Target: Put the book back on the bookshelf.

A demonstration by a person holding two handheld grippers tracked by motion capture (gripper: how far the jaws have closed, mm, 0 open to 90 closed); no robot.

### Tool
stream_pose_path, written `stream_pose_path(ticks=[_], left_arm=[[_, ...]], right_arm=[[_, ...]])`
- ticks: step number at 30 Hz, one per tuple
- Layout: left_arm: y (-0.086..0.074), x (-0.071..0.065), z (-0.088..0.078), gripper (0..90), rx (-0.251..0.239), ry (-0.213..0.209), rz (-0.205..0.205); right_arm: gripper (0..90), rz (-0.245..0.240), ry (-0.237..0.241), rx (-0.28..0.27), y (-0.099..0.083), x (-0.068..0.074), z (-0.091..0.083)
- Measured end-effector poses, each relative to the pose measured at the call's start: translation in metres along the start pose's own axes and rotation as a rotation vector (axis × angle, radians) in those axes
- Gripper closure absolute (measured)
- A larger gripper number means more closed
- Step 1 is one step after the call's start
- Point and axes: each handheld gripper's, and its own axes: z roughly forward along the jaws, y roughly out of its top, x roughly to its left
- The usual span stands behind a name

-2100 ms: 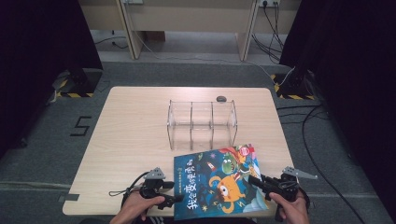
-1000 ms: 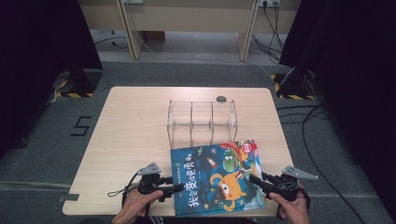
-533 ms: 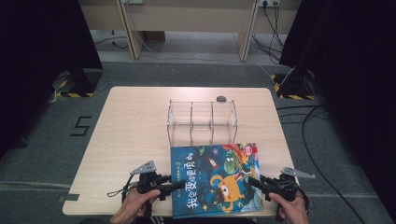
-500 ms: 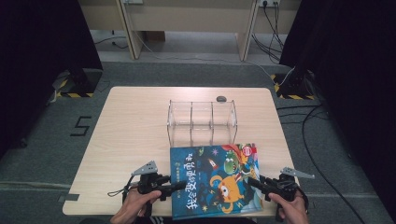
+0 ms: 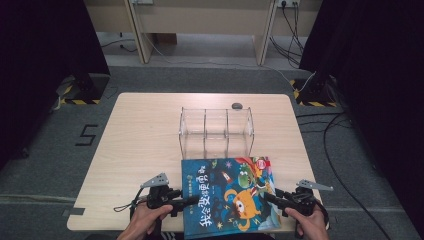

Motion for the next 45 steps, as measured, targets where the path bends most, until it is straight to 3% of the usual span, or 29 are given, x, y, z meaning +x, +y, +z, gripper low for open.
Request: stream_pose_path(ticks=[2, 3, 6, 7, 14, 15, 17, 23, 24, 25, 27, 34, 36, 41, 42, 45], left_arm=[[0.0, 0.0, 0.0, 55.8, -0.009, -0.005, -0.013], [0.0, -0.001, -0.001, 55.8, -0.032, -0.01, -0.048], [0.0, 0.0, -0.001, 55.7, -0.027, -0.007, -0.046], [0.001, 0.0, -0.001, 55.6, -0.027, -0.007, -0.046], [0.001, -0.003, -0.001, 55.0, -0.03, 0.009, -0.044], [0.001, -0.004, -0.001, 55.0, -0.032, 0.012, -0.043], [0.001, -0.004, -0.001, 54.9, -0.033, 0.013, -0.043], [0.003, -0.009, -0.002, 54.4, -0.037, 0.037, -0.03], [0.004, -0.01, -0.002, 53.9, -0.041, 0.042, -0.026], [0.005, -0.01, -0.002, 53.9, -0.043, 0.049, -0.023], [0.006, -0.011, -0.001, 53.5, -0.051, 0.061, -0.015], [0.009, -0.01, 0.001, 53.5, -0.056, 0.074, -0.016], [0.011, -0.012, 0.002, 53.4, -0.068, 0.09, -0.01], [0.013, -0.013, 0.004, 53.5, -0.077, 0.105, -0.01], [0.013, -0.013, 0.004, 53.5, -0.077, 0.105, -0.01], [0.013, -0.017, 0.004, 53.6, -0.087, 0.123, -0.006]], right_arm=[[43.5, 0.016, -0.011, 0.023, -0.001, -0.001, 0.002], [47.7, -0.045, -0.051, 0.052, -0.002, 0.0, 0.003], [45.4, -0.075, -0.074, 0.073, -0.002, 0.002, 0.004], [45.3, -0.078, -0.058, 0.07, -0.002, 0.003, 0.005], [40.2, -0.13, -0.083, 0.043, 0.002, 0.015, 0.002], [39.1, -0.162, -0.102, 0.026, 0.003, 0.022, 0.001], [38.7, -0.177, -0.106, 0.019, 0.002, 0.027, 0.0], [36.3, -0.261, -0.11, -0.032, -0.006, 0.057, -0.007], [35.5, -0.288, -0.102, -0.024, -0.011, 0.067, -0.007], [35.5, -0.288, -0.102, -0.024, -0.011, 0.067, -0.007], [33.7, -0.307, -0.084, -0.015, -0.018, 0.081, -0.005], [27.5, -0.359, -0.06, 0.015, -0.031, 0.103, -0.003], [25.4, -0.397, -0.056, 0.025, -0.038, 0.112, -0.003], [23.1, -0.433, -0.033, 0.017, -0.048, 0.127, -0.002], [23.1, -0.433, -0.033, 0.017, -0.048, 0.127, -0.002], [23.3, -0.502, -0.079, 0.023, -0.052, 0.136, 0.007]])
